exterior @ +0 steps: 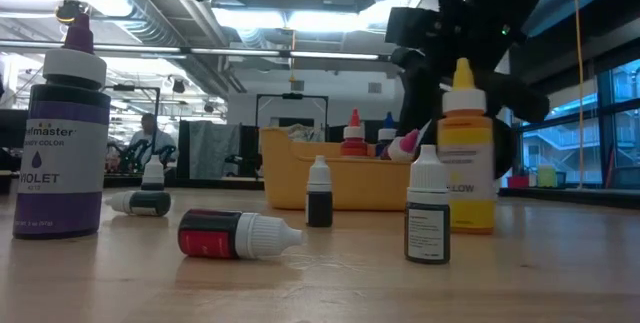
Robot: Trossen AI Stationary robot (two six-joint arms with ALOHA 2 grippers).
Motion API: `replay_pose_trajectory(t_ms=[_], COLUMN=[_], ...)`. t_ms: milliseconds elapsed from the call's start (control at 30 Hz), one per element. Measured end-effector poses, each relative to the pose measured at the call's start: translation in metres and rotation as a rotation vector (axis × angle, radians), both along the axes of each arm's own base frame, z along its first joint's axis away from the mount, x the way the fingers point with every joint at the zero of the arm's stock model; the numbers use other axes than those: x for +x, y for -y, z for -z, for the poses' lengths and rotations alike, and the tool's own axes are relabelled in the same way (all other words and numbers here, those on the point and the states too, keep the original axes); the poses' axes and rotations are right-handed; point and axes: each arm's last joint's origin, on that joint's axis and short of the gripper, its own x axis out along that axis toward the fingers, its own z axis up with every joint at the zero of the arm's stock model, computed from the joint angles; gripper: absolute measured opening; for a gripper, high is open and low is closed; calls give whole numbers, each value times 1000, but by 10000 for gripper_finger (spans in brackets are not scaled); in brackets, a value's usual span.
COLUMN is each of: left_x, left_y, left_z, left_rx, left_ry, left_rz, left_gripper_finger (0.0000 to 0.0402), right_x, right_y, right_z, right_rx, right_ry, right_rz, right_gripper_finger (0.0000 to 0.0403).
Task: Pick & Place food coloring
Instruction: Put the large pink food coloring bottle into the yellow bin
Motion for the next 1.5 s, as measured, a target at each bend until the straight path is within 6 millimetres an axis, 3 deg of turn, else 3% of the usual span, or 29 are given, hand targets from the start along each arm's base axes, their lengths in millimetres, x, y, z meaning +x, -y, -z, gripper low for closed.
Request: replay_pose_trajectory(t_ms=[1000, 1233, 1333, 1500], left_x=[0, 0, 0, 0], left_y=[0, 0, 0, 0], left_z=[0, 0, 0, 0], left_rx=[3, 3, 3, 3], left_ry=[-2, -2, -2, -2], left_rz=[-3, -3, -3, -3], left_gripper_finger=[114, 114, 114, 114], right_x=[9, 5, 6, 5], right_y=[7, 5, 5, 3], right_z=[-10, -9, -9, -8], right_rx=[-17, -97, -55, 24], right_ry=[59, 17, 23, 19], right_rz=[32, -7, 8, 11], right_gripper_finger=[31, 22, 22, 60])
